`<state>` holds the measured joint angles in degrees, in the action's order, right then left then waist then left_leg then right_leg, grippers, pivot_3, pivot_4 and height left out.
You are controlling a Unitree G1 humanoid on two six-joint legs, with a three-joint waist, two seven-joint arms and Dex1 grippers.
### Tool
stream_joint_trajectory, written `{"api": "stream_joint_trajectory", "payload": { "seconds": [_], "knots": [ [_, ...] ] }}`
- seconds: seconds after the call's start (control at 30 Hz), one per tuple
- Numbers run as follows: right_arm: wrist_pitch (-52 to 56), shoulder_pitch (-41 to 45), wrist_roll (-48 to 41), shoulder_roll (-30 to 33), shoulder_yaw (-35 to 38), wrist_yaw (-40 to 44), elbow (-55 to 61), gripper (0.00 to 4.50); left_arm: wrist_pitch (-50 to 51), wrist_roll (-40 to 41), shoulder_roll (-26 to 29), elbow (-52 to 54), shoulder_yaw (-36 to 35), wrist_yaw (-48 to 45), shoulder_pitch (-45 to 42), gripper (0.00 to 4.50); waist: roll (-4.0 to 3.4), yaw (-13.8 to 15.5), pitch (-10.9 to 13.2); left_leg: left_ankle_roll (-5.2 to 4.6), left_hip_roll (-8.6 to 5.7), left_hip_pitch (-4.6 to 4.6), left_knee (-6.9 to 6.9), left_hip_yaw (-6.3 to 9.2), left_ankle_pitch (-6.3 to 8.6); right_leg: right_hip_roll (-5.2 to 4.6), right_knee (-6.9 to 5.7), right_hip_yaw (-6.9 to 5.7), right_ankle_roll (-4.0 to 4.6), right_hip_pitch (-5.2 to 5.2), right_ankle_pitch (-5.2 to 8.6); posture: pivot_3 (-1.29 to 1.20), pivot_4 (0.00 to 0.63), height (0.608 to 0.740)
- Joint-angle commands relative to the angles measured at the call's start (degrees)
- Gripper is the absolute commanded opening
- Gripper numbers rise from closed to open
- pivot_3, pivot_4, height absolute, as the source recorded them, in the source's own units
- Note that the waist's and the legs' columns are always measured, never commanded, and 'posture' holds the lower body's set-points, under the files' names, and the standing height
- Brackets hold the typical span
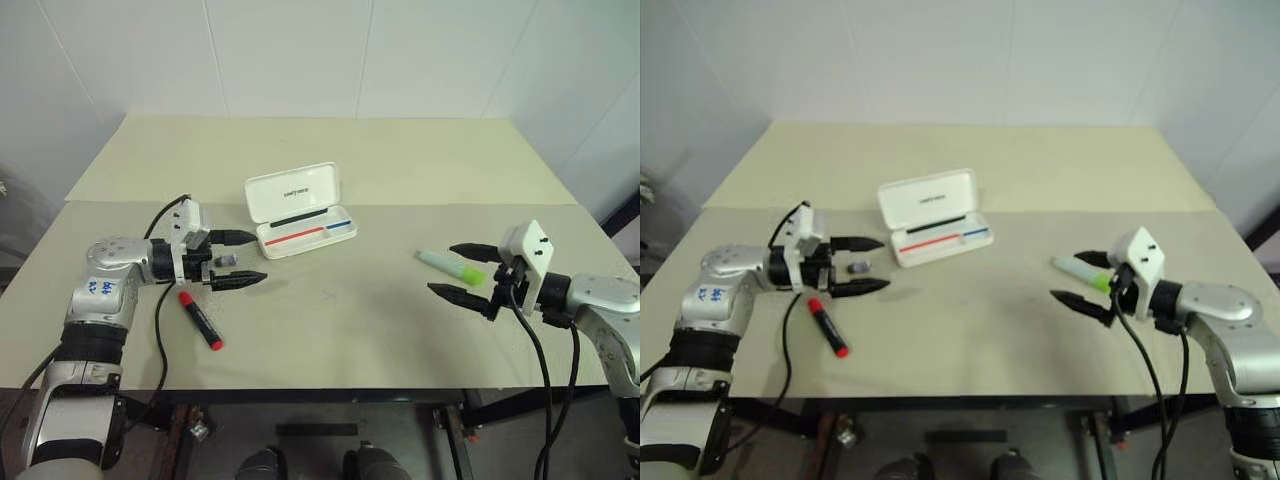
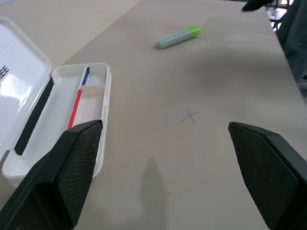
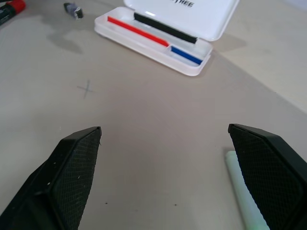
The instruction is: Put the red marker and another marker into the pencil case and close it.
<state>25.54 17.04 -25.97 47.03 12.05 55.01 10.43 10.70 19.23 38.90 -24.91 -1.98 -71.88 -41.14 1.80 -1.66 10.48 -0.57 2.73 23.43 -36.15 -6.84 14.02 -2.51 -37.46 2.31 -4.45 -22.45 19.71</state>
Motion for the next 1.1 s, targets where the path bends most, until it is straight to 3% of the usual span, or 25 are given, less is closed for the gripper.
{"api": "stream_joint_trajectory", "payload": {
  "seconds": [0.03, 0.27, 0.73, 1.1],
  "knots": [
    [0.3, -0.4, -1.7, -0.5, 2.4, -1.8, 3.2, 4.50, -1.4, -1.6, -0.5, -1.8, -0.1, 1.8, -2.6, 4.48, 0.00, -0.1, 0.0, 0.00, 0.01, 0.00, 0.00, 0.00, 0.00, 0.01, -0.01, 0.00, 0.00, 0.00, 0.00, 0.00, 0.150, 0.740],
    [-0.1, 1.0, -1.2, -2.0, 0.8, -3.4, 3.1, 4.50, -3.0, -2.7, -2.8, -6.3, 0.9, 1.4, -5.6, 4.48, 0.00, -0.1, 0.0, 0.03, 0.01, -0.01, 0.02, -0.01, -0.02, 0.05, -0.03, 0.00, 0.00, -0.03, 0.00, 0.00, 0.150, 0.740],
    [-0.3, -0.3, -1.5, -5.9, 0.2, -6.6, 6.8, 4.50, -16.1, -14.3, -9.6, -37.7, 5.7, 1.2, -21.8, 4.48, 0.04, 0.1, 0.0, 0.03, -0.01, 0.17, -0.05, -0.03, -0.03, 0.07, 0.00, -0.26, -0.02, -0.16, 0.00, 0.00, 0.150, 0.740],
    [-1.3, -4.3, -1.2, -7.1, 0.9, -8.9, 8.2, 4.50, -18.7, -19.8, -13.5, -47.3, 5.8, 4.3, -28.0, 4.48, 0.06, 0.0, 0.0, 0.01, 0.00, 0.22, -0.09, -0.04, -0.02, 0.11, -0.06, -0.31, -0.09, -0.22, -0.02, 0.00, 0.150, 0.740]
  ]
}}
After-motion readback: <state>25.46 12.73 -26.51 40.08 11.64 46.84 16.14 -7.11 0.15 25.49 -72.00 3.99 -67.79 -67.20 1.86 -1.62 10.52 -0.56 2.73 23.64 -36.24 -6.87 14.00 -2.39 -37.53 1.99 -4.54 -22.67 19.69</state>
